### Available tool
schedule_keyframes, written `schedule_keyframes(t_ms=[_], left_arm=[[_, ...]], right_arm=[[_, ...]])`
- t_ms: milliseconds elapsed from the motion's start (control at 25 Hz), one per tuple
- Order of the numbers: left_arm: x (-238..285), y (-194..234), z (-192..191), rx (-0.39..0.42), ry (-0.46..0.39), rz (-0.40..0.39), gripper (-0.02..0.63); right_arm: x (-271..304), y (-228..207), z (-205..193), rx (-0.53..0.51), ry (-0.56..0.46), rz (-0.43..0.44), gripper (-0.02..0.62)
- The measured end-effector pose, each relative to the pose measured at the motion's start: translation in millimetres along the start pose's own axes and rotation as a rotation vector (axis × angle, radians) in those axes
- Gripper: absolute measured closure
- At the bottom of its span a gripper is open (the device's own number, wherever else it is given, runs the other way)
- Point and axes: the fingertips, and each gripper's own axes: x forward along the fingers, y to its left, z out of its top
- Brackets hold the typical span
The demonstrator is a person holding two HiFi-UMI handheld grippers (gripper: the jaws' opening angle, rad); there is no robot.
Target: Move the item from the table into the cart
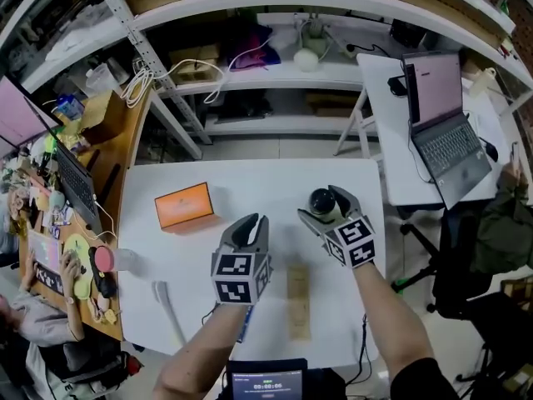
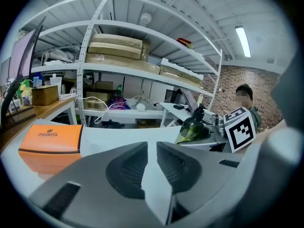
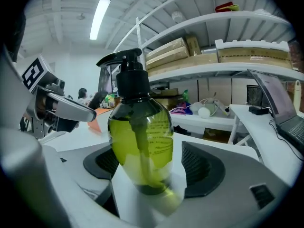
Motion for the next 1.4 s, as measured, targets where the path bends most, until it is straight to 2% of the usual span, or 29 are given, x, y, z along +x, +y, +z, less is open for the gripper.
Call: schedule_keyframes(t_ms=[40,240,280,520,800,920,1080,1240,1400], left_arm=[[4.1,1.0,-2.5,-0.002,0.001,0.000,0.538],[15.5,4.3,-7.6,0.001,0.001,-0.004,0.538],[15.6,3.3,-7.5,-0.003,0.002,-0.010,0.538],[13.7,-6.4,-4.6,-0.005,-0.020,-0.039,0.538],[-3.8,0.1,-3.8,-0.011,-0.057,0.005,0.554],[-18.1,-3.8,8.6,-0.009,-0.090,0.012,0.568],[-52.8,-29.6,37.1,0.001,-0.130,0.002,0.577],[-108.2,-67.5,73.9,0.020,-0.175,-0.019,0.591],[-177.3,-101.5,109.7,0.088,-0.229,-0.045,0.602]], right_arm=[[3.4,-0.9,-0.5,-0.008,-0.008,-0.002,0.217],[14.3,-1.0,0.1,-0.031,-0.052,-0.004,0.242],[15.0,-0.1,0.5,-0.036,-0.059,-0.003,0.280],[12.3,1.4,-0.8,-0.066,-0.069,0.002,0.290],[-0.3,12.2,8.1,-0.051,-0.108,0.032,0.298],[-19.0,21.8,30.1,-0.056,-0.139,0.044,0.298],[-68.1,37.9,79.5,-0.055,-0.199,0.048,0.298],[-136.1,58.1,128.7,-0.074,-0.230,0.034,0.298],[-213.3,85.6,170.2,-0.068,-0.262,-0.014,0.298]])
